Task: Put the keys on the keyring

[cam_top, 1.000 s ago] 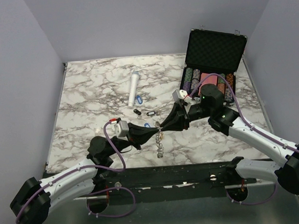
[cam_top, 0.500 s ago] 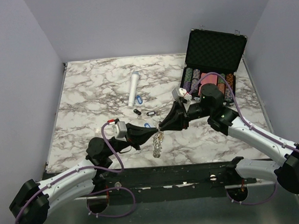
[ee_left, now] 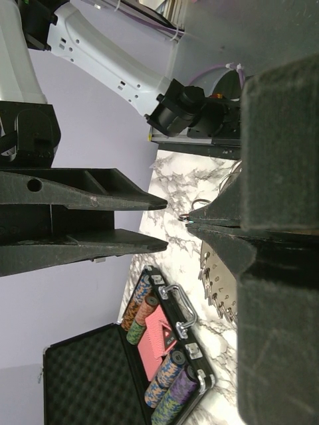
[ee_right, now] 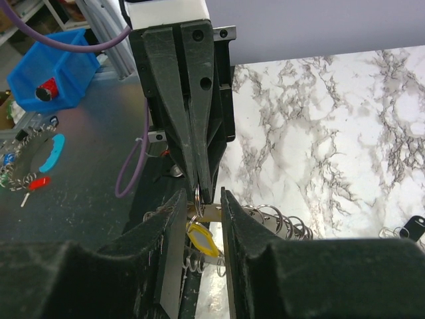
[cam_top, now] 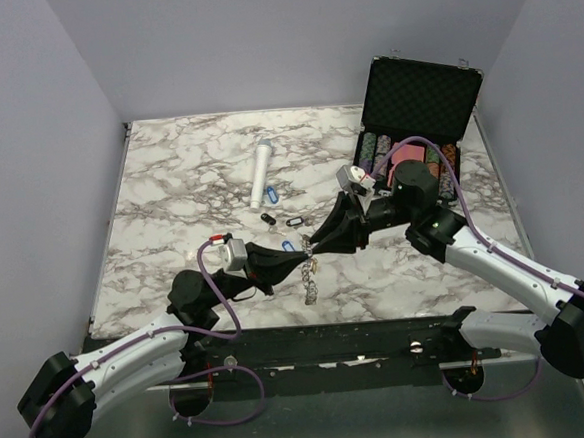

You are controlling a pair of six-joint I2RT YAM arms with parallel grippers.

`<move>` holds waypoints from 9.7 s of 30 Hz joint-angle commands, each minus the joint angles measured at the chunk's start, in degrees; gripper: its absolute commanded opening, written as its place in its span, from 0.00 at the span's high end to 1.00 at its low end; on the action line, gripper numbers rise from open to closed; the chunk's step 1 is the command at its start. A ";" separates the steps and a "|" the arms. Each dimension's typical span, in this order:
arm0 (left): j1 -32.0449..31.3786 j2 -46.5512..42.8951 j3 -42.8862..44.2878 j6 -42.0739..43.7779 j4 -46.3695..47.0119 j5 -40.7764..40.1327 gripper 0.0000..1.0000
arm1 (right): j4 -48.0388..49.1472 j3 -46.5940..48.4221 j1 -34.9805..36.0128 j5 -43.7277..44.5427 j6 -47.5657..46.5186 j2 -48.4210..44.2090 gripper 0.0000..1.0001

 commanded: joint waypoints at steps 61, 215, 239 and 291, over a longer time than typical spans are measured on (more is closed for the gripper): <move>-0.24 3.48 -3.05 -5.17 12.13 -6.26 1.00 | -1.09 -1.58 2.63 2.26 -6.90 2.33 1.00; -0.77 13.41 -2.70 -13.35 28.04 -25.50 1.00 | -43.81 27.96 0.43 9.46 -29.93 19.83 0.73; -2.61 11.56 -1.20 -15.63 25.05 -34.38 1.00 | -43.64 30.24 3.76 12.27 -30.20 21.14 1.00; 1.16 11.74 0.29 -9.83 28.21 -4.85 1.00 | -29.04 17.94 -1.86 -9.35 -12.53 10.33 0.64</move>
